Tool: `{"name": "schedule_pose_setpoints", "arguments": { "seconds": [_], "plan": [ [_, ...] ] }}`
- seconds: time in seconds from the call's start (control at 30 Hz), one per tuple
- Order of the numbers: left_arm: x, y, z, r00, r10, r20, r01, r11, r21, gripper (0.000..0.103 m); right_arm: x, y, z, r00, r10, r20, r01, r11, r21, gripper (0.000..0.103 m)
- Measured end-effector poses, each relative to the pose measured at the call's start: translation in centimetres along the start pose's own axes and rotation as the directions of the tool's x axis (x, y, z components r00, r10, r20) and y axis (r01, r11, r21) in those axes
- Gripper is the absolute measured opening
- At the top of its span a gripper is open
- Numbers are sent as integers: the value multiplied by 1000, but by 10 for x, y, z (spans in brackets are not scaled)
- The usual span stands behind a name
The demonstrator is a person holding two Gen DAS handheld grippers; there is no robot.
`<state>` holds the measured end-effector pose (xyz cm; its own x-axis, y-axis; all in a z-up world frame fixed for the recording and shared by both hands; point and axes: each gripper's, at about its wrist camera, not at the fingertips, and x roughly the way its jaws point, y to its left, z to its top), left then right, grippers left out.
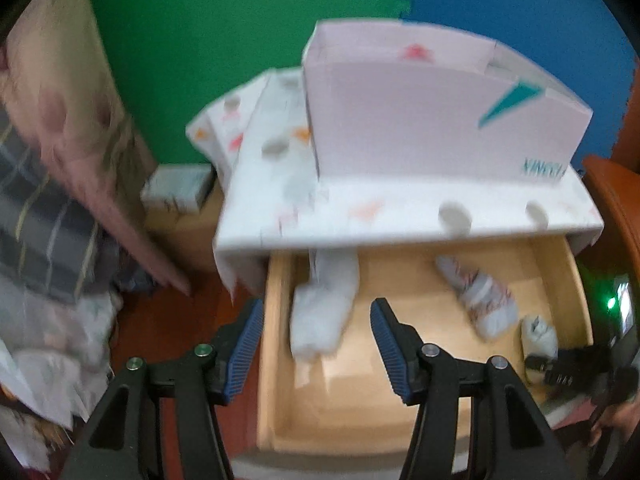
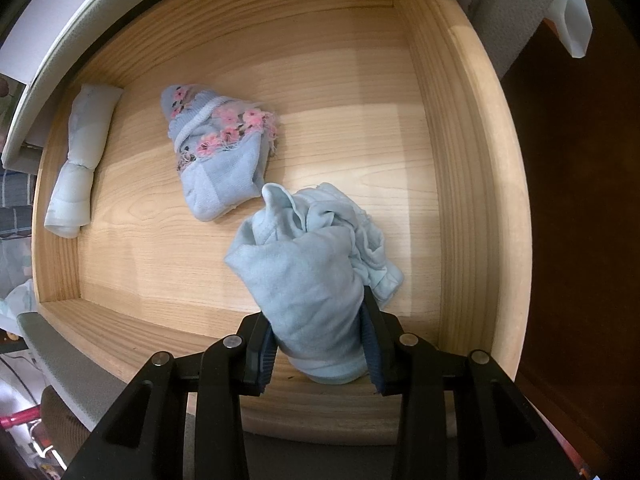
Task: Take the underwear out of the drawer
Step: 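Open the left tool in the box and return it over the drawer, then carry the pale blue bundle into the white box with the right tool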
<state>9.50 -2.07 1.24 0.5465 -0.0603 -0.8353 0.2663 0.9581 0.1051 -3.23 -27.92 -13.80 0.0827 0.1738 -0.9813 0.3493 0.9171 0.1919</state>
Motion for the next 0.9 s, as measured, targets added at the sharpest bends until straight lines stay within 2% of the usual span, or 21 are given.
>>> {"name": "schedule_pose_setpoints", "arguments": {
  "seconds": [0.13,0.33,0.9],
  "plan": [
    [16,0,-34,999,3,-45,-5,999,-45,57,-1,0,0,1000,-2,-1,2,1000,1,35],
    [29,1,-57,998,21,-59,-26,996,-81,57,-1,1,0,1000,-6,-3,6,1000,0,35],
    [55,0,-63,989,6,-148,-19,996,-88,57,-4,9,-3,999,-33,1,33,999,-26,35]
  ]
}}
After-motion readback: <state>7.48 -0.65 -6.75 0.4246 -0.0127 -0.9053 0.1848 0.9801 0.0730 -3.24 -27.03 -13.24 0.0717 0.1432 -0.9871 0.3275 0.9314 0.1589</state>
